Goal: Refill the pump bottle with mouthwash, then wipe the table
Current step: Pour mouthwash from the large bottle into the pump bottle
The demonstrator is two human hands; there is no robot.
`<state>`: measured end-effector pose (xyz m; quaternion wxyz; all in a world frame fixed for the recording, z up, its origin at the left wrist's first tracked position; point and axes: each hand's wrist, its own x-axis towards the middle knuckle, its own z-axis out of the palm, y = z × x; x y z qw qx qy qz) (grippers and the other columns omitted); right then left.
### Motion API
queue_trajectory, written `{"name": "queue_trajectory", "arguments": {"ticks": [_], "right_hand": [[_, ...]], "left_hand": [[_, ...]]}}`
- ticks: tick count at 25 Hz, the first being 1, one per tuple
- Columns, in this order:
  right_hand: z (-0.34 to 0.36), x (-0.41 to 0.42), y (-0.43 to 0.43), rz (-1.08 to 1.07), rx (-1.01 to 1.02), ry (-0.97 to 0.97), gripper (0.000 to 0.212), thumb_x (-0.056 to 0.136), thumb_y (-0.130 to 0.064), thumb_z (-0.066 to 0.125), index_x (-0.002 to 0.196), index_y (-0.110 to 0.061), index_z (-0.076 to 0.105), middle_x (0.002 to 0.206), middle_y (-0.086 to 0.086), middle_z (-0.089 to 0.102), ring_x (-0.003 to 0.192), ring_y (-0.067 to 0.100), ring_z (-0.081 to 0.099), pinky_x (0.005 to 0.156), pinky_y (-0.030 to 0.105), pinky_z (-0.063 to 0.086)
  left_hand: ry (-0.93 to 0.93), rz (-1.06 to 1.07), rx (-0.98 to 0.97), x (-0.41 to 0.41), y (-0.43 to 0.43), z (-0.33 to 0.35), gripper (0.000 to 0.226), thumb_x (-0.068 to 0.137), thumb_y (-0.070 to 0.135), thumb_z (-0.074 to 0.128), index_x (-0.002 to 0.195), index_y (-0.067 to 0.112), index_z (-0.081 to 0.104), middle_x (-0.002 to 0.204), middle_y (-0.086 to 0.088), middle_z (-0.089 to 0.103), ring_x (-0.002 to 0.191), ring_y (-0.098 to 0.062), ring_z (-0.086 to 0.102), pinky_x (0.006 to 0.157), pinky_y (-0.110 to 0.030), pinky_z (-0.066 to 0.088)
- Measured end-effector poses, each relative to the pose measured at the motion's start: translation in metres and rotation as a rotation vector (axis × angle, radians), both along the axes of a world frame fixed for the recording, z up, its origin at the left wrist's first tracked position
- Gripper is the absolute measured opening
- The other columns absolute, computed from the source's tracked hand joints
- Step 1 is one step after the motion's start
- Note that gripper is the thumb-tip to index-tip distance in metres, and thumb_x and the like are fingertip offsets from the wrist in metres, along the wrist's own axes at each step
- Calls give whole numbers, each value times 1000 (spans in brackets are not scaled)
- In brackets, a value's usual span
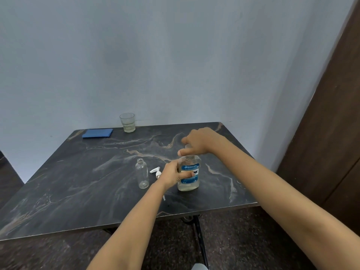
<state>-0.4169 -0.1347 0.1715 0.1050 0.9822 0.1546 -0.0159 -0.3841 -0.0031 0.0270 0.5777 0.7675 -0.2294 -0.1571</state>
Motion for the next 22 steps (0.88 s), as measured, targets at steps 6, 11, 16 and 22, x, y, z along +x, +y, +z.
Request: {"name": "queue_trajectory", "arguments": {"ticks": [6,11,16,22], "right_hand": [[20,-4,-14,101,229,198,23,90,-25,56,111,-19,61,95,-9,52,81,2,48,75,26,37],[-36,-22,-65,-73,981,77,21,87,-26,65,104,-19,56,108,-1,61,96,14,61,82,27,51],[-152,-49,-79,-530,1214,-212,21,77,-17,74,86,-8,56,86,1,62,84,19,59,69,23,45],[-185,-60,-77,-586,1241,-251,30,75,-23,78,95,-13,58,102,3,63,94,18,56,72,24,43]], "left_hand": [[51,12,-42,-3,0,-6,34,81,7,73,106,23,58,104,6,67,95,-5,65,74,-13,52],[79,6,-59,-5,0,-9,35,81,6,73,108,21,58,111,0,69,98,-8,66,79,-16,52],[133,-44,-99,-11,3,-4,30,85,9,68,111,20,57,105,9,68,100,-9,65,76,-14,50],[109,168,-290,-31,7,-13,62,73,20,81,127,22,50,123,9,60,115,-7,57,93,-20,47]]}}
